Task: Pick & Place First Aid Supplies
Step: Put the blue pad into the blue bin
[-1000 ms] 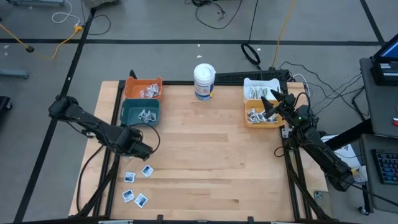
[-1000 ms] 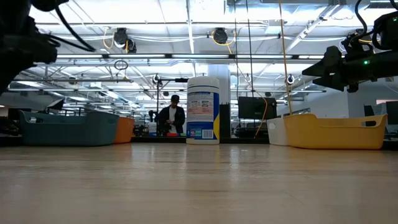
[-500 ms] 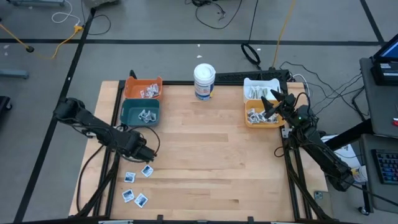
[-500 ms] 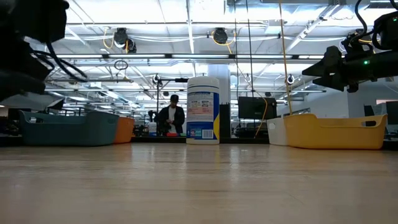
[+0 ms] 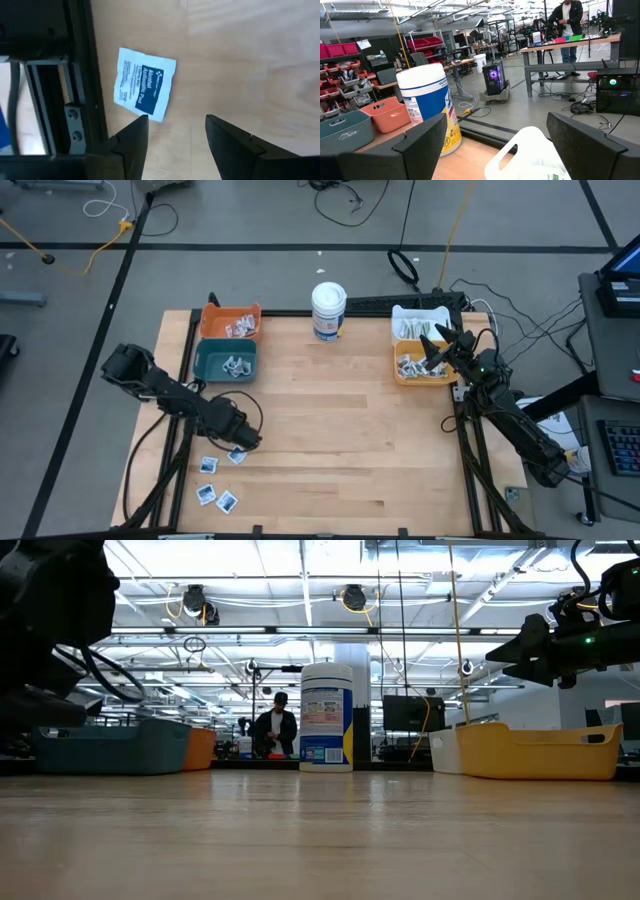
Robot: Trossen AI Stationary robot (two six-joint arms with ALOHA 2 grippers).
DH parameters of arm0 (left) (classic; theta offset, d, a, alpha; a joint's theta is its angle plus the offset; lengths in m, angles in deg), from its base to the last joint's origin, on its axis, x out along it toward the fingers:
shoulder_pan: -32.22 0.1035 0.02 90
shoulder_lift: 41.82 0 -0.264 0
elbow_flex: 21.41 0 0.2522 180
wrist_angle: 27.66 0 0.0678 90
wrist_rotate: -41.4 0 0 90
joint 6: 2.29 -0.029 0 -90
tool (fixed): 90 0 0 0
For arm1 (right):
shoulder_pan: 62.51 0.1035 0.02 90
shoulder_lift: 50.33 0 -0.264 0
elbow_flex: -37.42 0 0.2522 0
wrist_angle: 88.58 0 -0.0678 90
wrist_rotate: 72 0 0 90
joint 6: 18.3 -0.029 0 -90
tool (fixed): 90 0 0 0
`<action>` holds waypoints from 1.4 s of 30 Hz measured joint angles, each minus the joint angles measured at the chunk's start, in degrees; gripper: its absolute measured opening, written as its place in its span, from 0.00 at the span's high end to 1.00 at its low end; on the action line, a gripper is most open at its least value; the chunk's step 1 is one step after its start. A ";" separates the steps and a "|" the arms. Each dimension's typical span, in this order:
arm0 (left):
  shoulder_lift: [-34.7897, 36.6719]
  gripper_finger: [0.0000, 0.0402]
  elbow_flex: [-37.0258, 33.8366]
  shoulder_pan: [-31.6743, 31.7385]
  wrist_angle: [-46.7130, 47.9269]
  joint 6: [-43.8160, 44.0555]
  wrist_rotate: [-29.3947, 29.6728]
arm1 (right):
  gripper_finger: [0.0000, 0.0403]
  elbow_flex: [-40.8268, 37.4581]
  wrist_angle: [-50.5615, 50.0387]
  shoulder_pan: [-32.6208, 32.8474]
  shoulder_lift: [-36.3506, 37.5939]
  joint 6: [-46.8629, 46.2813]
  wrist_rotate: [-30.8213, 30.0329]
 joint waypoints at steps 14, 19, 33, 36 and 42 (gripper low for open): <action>-0.05 0.50 -2.72 -4.00 0.42 20.46 1.68 | 0.16 -0.01 0.00 0.00 0.01 0.01 0.01; -0.05 0.50 -4.13 -4.00 0.38 21.32 3.26 | 0.16 0.00 0.00 0.00 0.01 0.00 0.00; 0.07 0.50 -6.55 -3.78 -3.97 24.50 10.16 | 0.16 -0.01 0.00 0.01 0.01 0.00 0.01; 0.10 0.53 -6.68 -3.92 -4.06 24.66 9.14 | 0.16 -0.01 0.00 0.02 0.00 0.02 0.02; 0.08 0.62 -6.77 -5.71 -5.62 21.97 9.52 | 0.16 -0.02 0.00 0.00 0.00 0.00 0.01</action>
